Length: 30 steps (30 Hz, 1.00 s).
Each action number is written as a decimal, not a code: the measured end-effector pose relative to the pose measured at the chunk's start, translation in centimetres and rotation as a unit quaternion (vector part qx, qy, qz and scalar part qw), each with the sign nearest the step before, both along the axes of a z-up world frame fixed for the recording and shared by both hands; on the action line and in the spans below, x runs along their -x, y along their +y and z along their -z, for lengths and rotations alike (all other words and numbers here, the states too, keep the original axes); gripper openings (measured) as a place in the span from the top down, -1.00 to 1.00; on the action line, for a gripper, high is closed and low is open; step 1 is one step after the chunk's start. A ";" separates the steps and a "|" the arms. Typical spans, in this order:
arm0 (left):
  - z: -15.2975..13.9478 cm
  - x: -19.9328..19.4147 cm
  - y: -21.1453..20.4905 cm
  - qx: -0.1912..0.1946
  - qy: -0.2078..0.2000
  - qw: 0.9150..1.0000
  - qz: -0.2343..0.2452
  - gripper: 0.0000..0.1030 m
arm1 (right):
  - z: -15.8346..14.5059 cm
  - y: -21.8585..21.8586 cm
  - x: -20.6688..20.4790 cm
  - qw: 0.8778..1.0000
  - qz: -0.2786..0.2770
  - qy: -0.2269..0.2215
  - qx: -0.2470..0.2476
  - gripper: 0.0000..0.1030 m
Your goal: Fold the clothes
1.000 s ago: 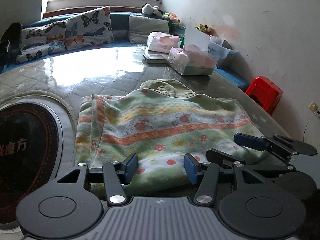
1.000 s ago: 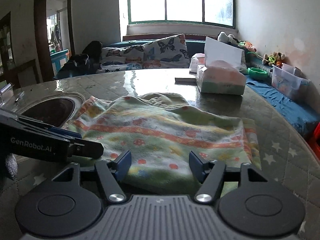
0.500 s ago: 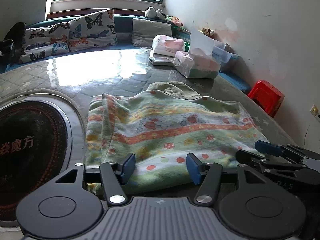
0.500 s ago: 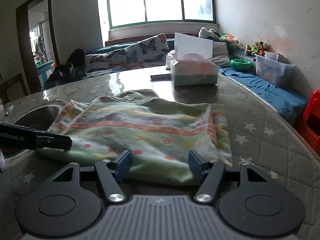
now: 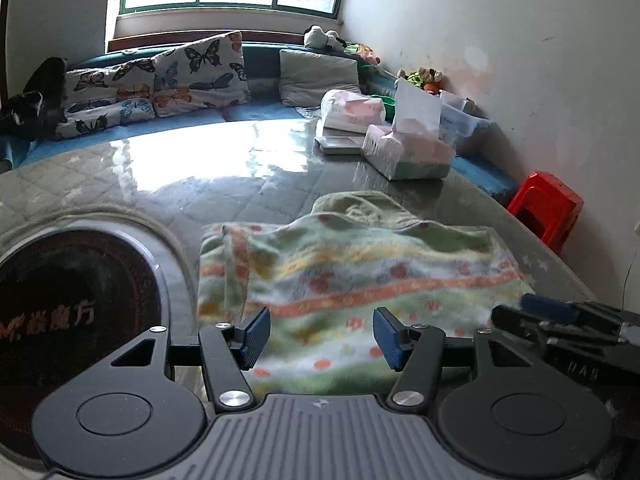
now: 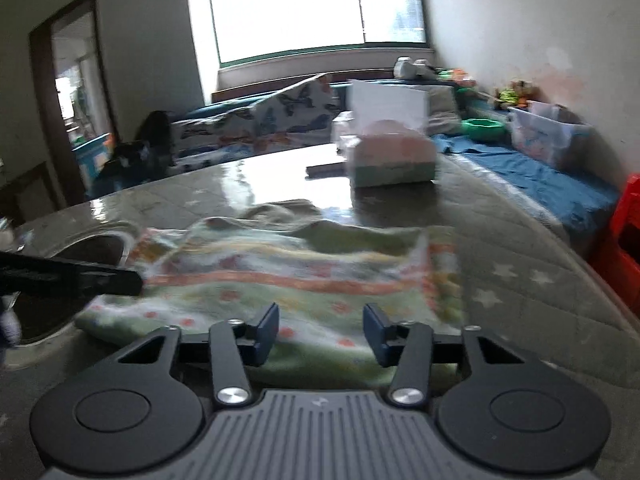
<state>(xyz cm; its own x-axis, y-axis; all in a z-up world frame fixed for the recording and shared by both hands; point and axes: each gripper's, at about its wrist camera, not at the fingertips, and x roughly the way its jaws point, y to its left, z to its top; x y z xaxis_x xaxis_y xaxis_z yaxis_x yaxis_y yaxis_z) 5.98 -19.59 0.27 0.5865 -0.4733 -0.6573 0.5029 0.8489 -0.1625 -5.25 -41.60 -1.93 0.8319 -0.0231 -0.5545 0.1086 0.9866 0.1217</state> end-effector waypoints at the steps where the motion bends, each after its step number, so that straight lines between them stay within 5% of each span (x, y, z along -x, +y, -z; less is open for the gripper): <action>1: 0.1 -0.2 -0.3 -0.003 0.000 1.000 0.002 -0.17 | 0.0 0.3 -0.3 1.000 -0.009 -0.001 -0.002 0.16; 7: 1.5 -1.5 -1.2 -0.024 0.014 1.000 0.001 -0.14 | 0.6 1.6 -1.9 0.999 -0.041 0.019 0.011 0.35; 30: 1.6 -3.3 0.2 -0.007 0.030 0.999 -0.017 -0.14 | -0.3 -1.3 -12.4 0.998 -0.043 0.051 0.017 0.37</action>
